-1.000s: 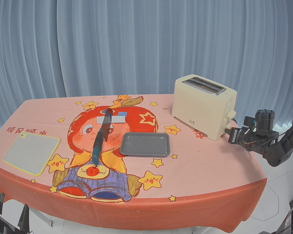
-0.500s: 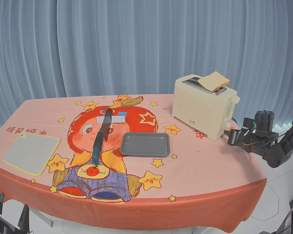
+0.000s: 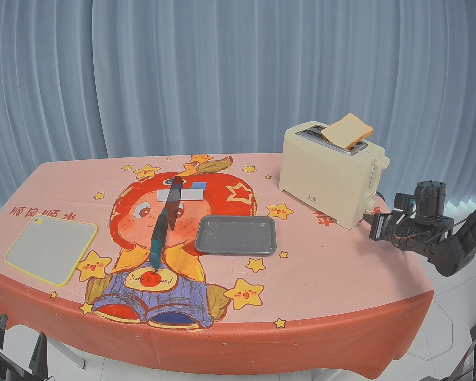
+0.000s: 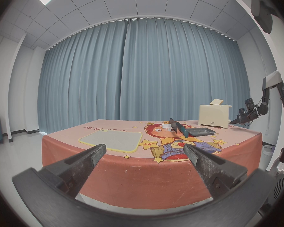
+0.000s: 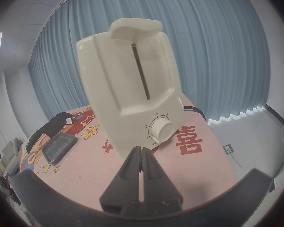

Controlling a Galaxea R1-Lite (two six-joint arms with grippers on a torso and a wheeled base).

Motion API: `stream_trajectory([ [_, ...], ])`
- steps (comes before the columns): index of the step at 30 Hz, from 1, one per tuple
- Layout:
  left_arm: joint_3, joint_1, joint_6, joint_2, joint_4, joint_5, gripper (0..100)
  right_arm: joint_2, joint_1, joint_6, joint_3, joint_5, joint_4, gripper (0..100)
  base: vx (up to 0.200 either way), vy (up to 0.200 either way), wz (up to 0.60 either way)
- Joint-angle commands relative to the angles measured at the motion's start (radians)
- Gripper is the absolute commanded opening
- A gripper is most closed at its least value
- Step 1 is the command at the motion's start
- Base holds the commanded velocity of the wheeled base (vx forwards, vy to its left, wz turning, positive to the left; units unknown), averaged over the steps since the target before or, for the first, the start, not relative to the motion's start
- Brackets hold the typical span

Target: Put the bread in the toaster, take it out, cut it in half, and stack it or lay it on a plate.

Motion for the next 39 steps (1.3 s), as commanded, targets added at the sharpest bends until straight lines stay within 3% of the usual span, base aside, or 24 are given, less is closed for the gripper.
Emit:
stream_trajectory([
  [1,0.018,0.000,0.001,0.002,-0.001,0.000,100,-0.049,0.023,-0.010,0.022,-0.001,0.000,0,0.000,0.000,0.00],
  [6,0.018,0.000,-0.001,0.002,-0.001,0.000,100,-0.146,0.071,-0.010,0.047,-0.039,0.001,0,0.000,0.000,0.00],
  [16,0.018,0.000,-0.001,0.002,-0.001,0.000,100,-0.324,0.173,-0.007,0.077,-0.042,0.015,0,0.000,0.000,0.00],
  [35,0.018,0.000,-0.001,0.002,-0.001,0.000,100,-0.377,0.166,0.008,0.037,-0.041,0.000,0,0.000,0.000,0.00],
  [36,0.018,0.000,-0.001,0.002,-0.001,0.000,100,-0.382,0.166,0.019,0.037,-0.039,0.000,100,0.000,0.000,0.00],
  [39,0.018,0.000,-0.001,0.002,-0.001,0.000,100,-0.397,0.167,0.046,0.037,-0.041,0.003,100,0.000,0.000,0.00],
])
